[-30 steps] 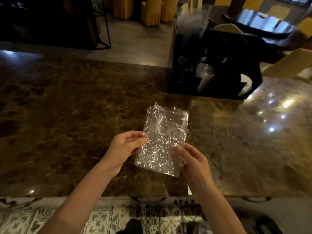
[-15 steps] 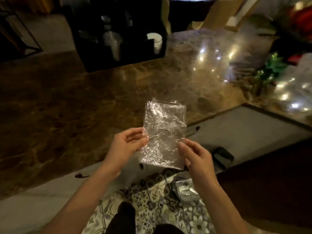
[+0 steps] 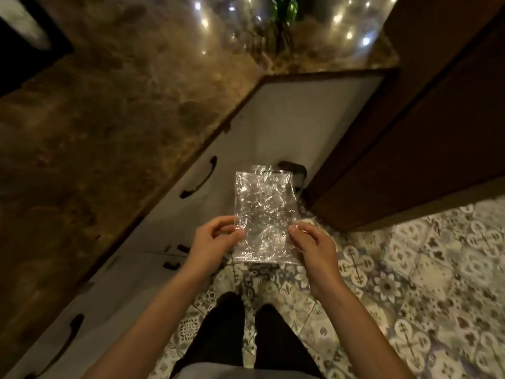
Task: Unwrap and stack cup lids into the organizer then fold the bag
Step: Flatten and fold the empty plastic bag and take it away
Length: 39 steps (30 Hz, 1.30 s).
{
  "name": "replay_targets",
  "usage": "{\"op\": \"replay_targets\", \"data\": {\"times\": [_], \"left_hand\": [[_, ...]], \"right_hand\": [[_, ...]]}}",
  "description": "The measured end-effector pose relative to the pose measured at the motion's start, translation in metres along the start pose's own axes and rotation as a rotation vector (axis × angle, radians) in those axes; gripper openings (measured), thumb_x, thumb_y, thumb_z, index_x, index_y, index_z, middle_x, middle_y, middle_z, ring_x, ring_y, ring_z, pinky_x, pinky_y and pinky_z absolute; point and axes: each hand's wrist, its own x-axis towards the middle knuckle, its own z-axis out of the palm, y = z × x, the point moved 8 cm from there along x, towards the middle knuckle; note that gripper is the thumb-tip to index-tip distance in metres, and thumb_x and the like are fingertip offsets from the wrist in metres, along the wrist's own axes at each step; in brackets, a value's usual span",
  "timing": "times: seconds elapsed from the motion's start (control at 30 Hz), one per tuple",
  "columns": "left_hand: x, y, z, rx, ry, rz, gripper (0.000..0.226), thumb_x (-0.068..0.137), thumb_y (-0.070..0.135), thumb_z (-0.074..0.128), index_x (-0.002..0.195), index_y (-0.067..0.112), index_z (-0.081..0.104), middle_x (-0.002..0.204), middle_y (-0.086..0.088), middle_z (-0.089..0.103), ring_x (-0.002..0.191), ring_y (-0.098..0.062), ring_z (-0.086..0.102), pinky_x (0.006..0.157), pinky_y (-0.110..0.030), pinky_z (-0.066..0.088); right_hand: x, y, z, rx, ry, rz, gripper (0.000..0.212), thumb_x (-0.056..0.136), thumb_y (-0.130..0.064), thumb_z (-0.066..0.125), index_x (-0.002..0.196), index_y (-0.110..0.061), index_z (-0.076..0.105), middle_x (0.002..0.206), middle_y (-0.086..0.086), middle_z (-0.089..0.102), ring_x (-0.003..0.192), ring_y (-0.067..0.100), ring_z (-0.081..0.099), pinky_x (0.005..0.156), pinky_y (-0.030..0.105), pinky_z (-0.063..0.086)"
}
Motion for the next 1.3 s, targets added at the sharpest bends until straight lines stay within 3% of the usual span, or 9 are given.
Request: {"op": "replay_targets", "data": {"times": [0.13, 0.3, 0.43, 0.6, 0.77, 0.93, 1.03, 1.17, 1.3], "left_hand": [[0.044, -0.057, 0.027, -0.029, -0.056, -0.190, 0.028, 0.081, 0.016, 0.083, 0.106, 0.022, 0.072, 0.090, 0.005, 0.079, 0.085, -0.008, 0.074, 0.069, -0.018, 0.056], [0.089, -0.128, 0.049, -0.012, -0.060, -0.324, 0.023, 0.087, 0.008, 0.076, 0.109, 0.014, 0.071, 0.082, 0.001, 0.073, 0.065, -0.004, 0.066, 0.058, -0.017, 0.053], [0.120, -0.186, 0.060, 0.013, -0.053, -0.410, 0.021, 0.088, 0.003, 0.073, 0.109, 0.008, 0.070, 0.079, -0.005, 0.065, 0.062, -0.012, 0.053, 0.054, -0.022, 0.044], [0.164, -0.263, 0.071, 0.011, -0.027, -0.514, 0.023, 0.087, 0.001, 0.073, 0.108, 0.007, 0.070, 0.080, -0.006, 0.068, 0.059, -0.012, 0.057, 0.052, -0.019, 0.048], [0.209, -0.336, 0.079, -0.012, 0.007, -0.577, 0.015, 0.088, -0.003, 0.070, 0.101, 0.003, 0.072, 0.087, -0.019, 0.066, 0.069, -0.024, 0.058, 0.065, -0.030, 0.050], [0.249, -0.401, 0.084, 0.046, 0.017, -0.617, 0.013, 0.086, -0.003, 0.072, 0.098, 0.003, 0.075, 0.079, -0.017, 0.063, 0.058, -0.019, 0.053, 0.059, -0.028, 0.046], [0.266, -0.434, 0.089, 0.013, -0.023, -0.646, 0.014, 0.089, -0.002, 0.068, 0.097, 0.005, 0.078, 0.086, -0.013, 0.076, 0.070, -0.018, 0.070, 0.061, -0.025, 0.055], [0.284, -0.475, 0.094, 0.044, -0.118, -0.706, 0.022, 0.095, 0.006, 0.063, 0.114, 0.004, 0.074, 0.118, -0.016, 0.074, 0.110, -0.031, 0.070, 0.095, -0.040, 0.057], [0.287, -0.498, 0.082, -0.032, 0.045, -0.752, 0.018, 0.089, 0.000, 0.069, 0.106, 0.004, 0.076, 0.111, -0.018, 0.076, 0.073, -0.014, 0.074, 0.056, -0.022, 0.056]], "right_hand": [[0.031, 0.052, -0.026, -0.030, 0.094, 0.055, 0.025, 0.093, -0.027, 0.076, 0.111, -0.011, 0.073, 0.080, -0.009, 0.071, 0.068, -0.004, 0.065, 0.067, 0.021, 0.048], [0.085, 0.125, -0.041, -0.025, 0.185, 0.159, 0.018, 0.094, -0.018, 0.073, 0.109, -0.008, 0.072, 0.093, -0.002, 0.068, 0.082, 0.010, 0.061, 0.075, 0.028, 0.044], [0.121, 0.187, -0.051, -0.003, 0.257, 0.256, 0.013, 0.094, -0.008, 0.071, 0.106, -0.004, 0.073, 0.083, 0.003, 0.064, 0.073, 0.014, 0.056, 0.068, 0.026, 0.044], [0.172, 0.256, -0.055, -0.099, 0.177, 0.335, 0.014, 0.096, -0.008, 0.064, 0.091, -0.018, 0.070, 0.085, 0.000, 0.068, 0.076, 0.016, 0.063, 0.073, 0.032, 0.052], [0.218, 0.322, -0.065, -0.064, 0.234, 0.455, 0.019, 0.089, -0.010, 0.071, 0.070, -0.014, 0.071, 0.068, 0.006, 0.065, 0.061, 0.017, 0.056, 0.059, 0.029, 0.047], [0.261, 0.376, -0.074, -0.108, 0.215, 0.534, 0.031, 0.089, -0.008, 0.068, 0.059, -0.012, 0.066, 0.053, 0.004, 0.056, 0.045, 0.014, 0.046, 0.046, 0.023, 0.037], [0.283, 0.403, -0.075, -0.111, 0.190, 0.543, 0.030, 0.088, -0.005, 0.065, 0.059, -0.013, 0.062, 0.061, 0.009, 0.056, 0.058, 0.019, 0.049, 0.052, 0.027, 0.040], [0.302, 0.431, -0.076, -0.111, 0.169, 0.573, 0.046, 0.089, -0.006, 0.064, 0.045, -0.018, 0.059, 0.056, 0.007, 0.055, 0.063, 0.022, 0.048, 0.059, 0.033, 0.041], [0.311, 0.447, -0.076, -0.100, 0.165, 0.584, 0.043, 0.091, -0.008, 0.067, 0.050, -0.018, 0.062, 0.052, 0.003, 0.055, 0.052, 0.018, 0.046, 0.056, 0.029, 0.040]]}}
